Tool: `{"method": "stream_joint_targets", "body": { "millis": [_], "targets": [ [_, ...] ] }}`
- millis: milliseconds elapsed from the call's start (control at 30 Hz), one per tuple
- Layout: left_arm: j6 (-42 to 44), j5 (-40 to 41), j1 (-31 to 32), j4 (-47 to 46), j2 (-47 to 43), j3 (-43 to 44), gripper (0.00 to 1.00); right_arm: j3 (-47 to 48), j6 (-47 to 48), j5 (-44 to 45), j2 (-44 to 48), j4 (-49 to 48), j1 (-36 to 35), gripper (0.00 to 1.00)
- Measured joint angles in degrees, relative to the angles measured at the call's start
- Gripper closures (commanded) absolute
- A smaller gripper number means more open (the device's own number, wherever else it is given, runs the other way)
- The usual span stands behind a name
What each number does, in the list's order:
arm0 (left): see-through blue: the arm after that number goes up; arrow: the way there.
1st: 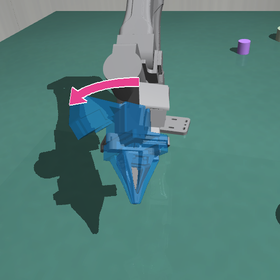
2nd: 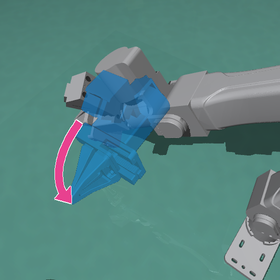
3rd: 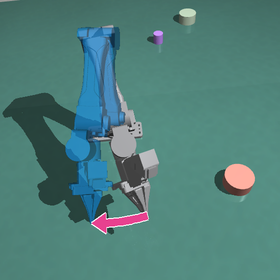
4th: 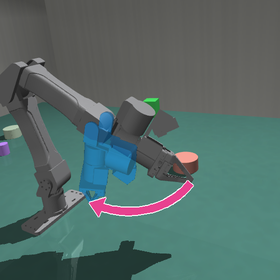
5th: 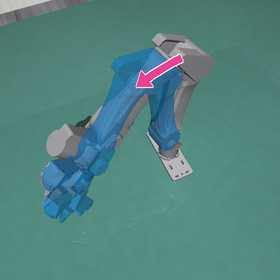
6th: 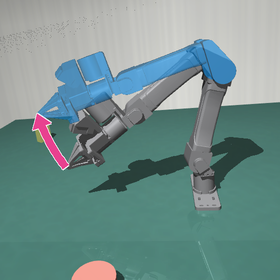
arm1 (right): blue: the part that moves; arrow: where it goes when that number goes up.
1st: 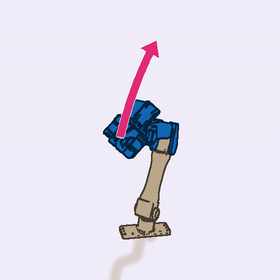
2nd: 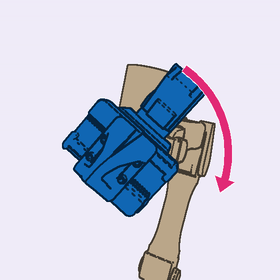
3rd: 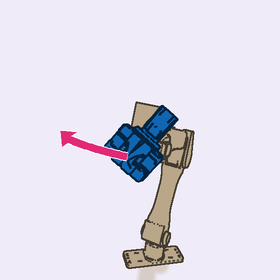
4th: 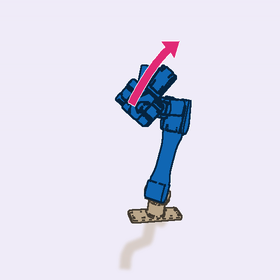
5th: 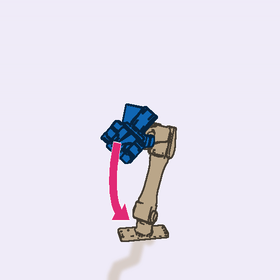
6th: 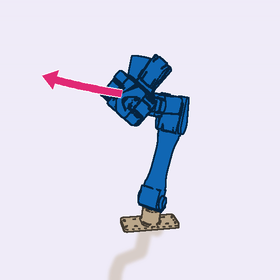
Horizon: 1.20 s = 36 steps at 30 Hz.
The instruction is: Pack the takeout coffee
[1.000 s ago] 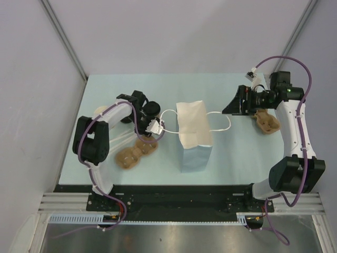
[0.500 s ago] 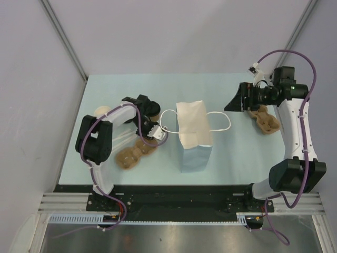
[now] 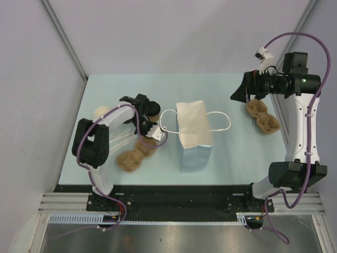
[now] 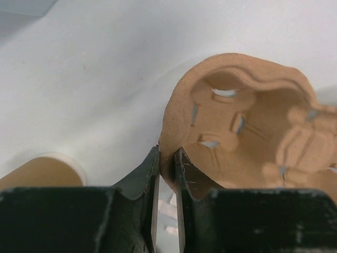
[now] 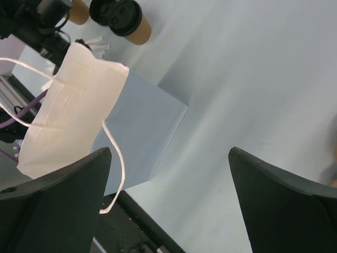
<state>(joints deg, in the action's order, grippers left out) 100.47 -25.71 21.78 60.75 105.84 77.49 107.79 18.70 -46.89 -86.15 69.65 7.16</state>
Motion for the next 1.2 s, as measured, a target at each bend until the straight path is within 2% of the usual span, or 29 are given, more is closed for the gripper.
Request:
{"method": "stream_joint_targets", "body": {
  "millis": [300,467,633,800,900,1200],
  "targets": [
    [-1.6,-3.4,-2.6,6.5,-15.7,-0.7,1.0,17.9,1.4,2.0,-5.9,0.4,-3.0,0.0],
    [-4.5,-4.9,-6.3,10.5,-22.1,0.5,1.0,23.1,3.0,5.3,-8.5,0.4,-10.8,0.0],
    [-8.9,-8.0,-13.4,12.7,-25.6,3.2,1.0,24.3,8.1,11.5,-10.6,0.5,-21.5,0.0],
    [-15.4,-12.6,-21.1,12.8,-29.9,4.8,1.0,24.4,16.6,19.8,-13.0,2.6,-31.9,0.01],
    [-20.8,-15.3,-23.9,12.4,-32.3,4.8,1.0,24.4,20.8,23.2,-15.0,3.8,-35.5,0.03],
    [-42.9,-18.9,-31.1,2.4,-35.8,5.2,1.0,21.6,27.5,27.2,-19.1,6.3,-37.8,0.14]
  ]
}}
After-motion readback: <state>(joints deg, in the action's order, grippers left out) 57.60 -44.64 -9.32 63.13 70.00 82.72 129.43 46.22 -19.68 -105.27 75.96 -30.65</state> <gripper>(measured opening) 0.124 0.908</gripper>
